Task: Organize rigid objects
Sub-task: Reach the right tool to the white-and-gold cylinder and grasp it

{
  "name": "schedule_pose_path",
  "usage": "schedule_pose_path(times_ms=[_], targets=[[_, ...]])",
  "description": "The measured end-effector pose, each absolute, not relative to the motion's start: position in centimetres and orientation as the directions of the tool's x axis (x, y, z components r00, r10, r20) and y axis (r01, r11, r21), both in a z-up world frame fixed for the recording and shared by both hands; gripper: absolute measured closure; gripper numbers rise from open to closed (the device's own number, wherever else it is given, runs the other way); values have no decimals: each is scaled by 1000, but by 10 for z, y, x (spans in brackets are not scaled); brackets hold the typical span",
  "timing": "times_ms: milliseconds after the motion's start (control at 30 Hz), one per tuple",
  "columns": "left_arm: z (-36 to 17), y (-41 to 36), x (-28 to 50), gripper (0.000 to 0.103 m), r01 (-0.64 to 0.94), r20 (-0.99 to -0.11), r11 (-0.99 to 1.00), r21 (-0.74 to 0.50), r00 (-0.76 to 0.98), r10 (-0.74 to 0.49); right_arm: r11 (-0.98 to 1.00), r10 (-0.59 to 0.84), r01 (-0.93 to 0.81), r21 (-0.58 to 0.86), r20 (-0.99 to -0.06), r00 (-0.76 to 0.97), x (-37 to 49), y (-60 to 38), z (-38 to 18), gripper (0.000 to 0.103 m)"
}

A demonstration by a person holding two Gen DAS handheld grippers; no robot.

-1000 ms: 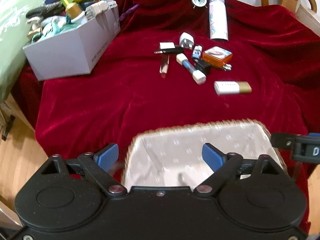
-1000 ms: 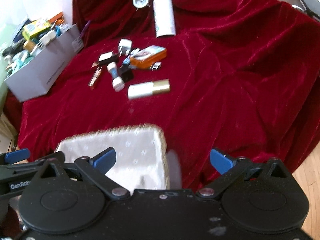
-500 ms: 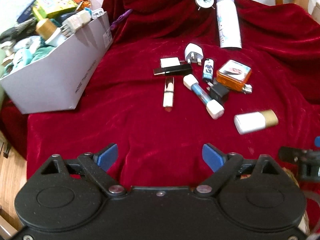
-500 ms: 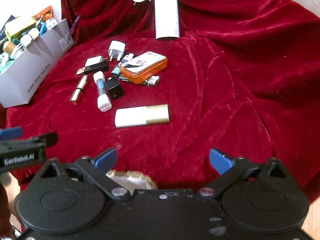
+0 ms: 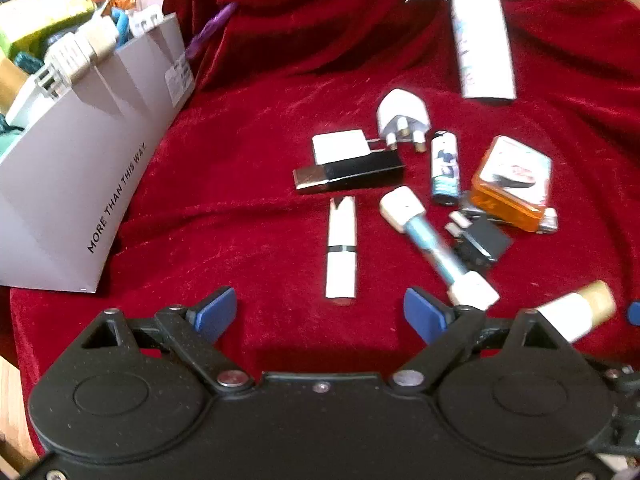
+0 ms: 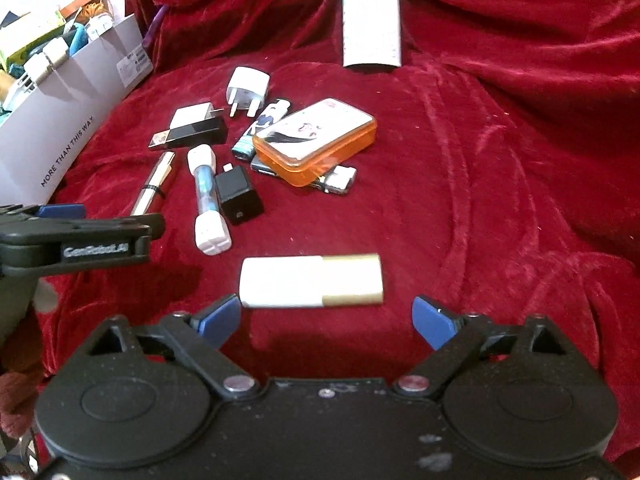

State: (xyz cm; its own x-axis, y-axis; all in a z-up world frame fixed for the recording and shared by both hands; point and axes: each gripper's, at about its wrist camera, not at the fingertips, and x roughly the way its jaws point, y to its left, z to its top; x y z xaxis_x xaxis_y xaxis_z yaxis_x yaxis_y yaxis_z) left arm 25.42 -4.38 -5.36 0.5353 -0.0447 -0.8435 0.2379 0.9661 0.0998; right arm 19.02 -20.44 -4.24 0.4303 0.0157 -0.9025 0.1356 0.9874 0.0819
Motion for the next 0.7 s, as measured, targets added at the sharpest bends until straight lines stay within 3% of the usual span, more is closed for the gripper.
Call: schedule_pose_path(times_ms=[467,700], targets=[[-65,7,297,12,0,-868,992,125,484,110,989,5,133,64,-915,402,208,-201,-57,8],[-63,10,294,13,-32,-873,995,90,478,95,991,-24,131,32,-915,403,213,-196,-62,6]])
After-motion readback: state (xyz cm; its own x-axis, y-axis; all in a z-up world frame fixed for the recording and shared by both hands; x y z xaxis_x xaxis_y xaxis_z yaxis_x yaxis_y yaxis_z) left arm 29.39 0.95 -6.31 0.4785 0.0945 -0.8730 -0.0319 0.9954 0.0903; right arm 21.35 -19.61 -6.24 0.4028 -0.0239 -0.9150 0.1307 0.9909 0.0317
